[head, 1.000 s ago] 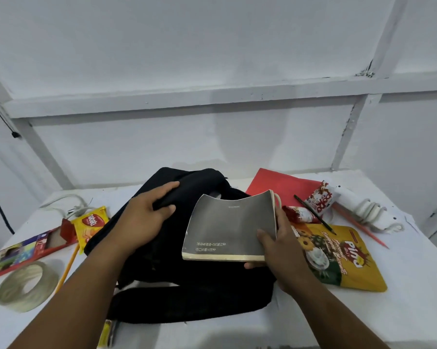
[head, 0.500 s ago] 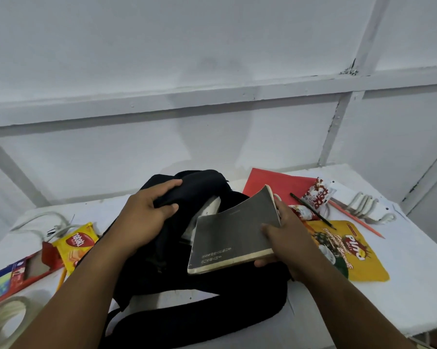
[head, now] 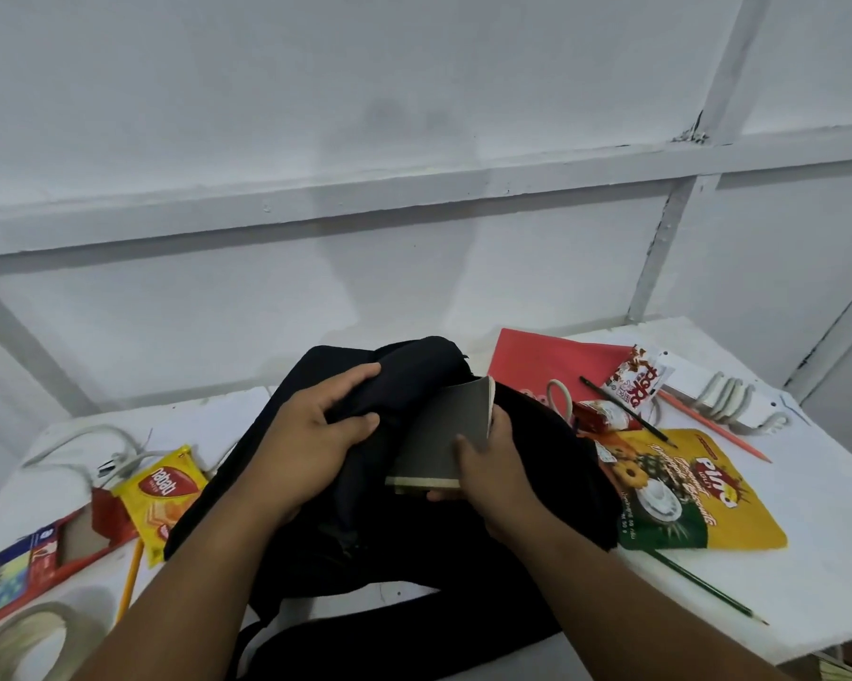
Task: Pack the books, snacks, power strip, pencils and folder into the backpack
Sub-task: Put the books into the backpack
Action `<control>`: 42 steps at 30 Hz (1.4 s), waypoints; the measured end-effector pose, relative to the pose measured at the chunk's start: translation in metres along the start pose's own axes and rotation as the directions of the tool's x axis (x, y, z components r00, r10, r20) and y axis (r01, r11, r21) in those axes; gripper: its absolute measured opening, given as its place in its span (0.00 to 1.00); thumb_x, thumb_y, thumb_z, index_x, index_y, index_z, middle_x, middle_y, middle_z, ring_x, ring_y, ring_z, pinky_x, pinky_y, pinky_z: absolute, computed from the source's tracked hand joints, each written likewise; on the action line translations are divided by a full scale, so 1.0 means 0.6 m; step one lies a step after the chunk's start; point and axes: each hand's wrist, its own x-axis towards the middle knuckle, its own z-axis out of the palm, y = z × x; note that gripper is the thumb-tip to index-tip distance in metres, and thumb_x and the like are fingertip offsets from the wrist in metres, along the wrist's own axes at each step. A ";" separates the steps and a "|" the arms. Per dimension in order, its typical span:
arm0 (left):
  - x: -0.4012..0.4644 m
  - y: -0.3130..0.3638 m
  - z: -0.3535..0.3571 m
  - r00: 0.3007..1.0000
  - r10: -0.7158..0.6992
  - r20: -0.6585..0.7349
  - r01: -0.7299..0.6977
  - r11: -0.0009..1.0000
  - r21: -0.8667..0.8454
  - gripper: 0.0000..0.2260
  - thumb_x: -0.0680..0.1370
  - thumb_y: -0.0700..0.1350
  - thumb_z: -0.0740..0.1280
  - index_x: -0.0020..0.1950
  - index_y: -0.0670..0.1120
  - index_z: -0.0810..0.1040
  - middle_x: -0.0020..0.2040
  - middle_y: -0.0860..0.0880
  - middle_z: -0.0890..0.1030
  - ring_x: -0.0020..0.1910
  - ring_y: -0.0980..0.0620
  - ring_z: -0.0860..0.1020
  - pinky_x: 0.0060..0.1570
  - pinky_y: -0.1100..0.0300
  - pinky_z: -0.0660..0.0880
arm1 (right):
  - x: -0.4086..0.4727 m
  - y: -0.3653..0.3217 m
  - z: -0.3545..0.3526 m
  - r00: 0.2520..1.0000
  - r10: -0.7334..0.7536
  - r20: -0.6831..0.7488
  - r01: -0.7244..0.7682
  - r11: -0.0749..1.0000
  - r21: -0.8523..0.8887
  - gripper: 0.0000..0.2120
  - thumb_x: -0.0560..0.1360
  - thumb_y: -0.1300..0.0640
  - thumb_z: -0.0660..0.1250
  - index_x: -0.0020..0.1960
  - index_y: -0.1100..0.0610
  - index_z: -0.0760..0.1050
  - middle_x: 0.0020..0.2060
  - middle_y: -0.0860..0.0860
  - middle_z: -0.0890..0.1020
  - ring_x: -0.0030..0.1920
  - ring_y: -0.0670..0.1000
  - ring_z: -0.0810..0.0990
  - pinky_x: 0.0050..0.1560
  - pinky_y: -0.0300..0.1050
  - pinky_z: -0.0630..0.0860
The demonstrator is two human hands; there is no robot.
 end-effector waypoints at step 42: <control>-0.027 -0.092 0.183 0.999 -0.002 -0.034 0.007 0.987 0.161 0.29 0.74 0.47 0.73 0.68 0.68 0.64 0.66 0.60 0.68 0.64 0.56 0.70 0.62 0.56 0.68 | 0.011 0.014 -0.157 0.970 -0.239 -0.052 0.219 0.943 -0.250 0.05 0.79 0.64 0.67 0.51 0.55 0.76 0.39 0.53 0.82 0.30 0.54 0.83 0.32 0.43 0.81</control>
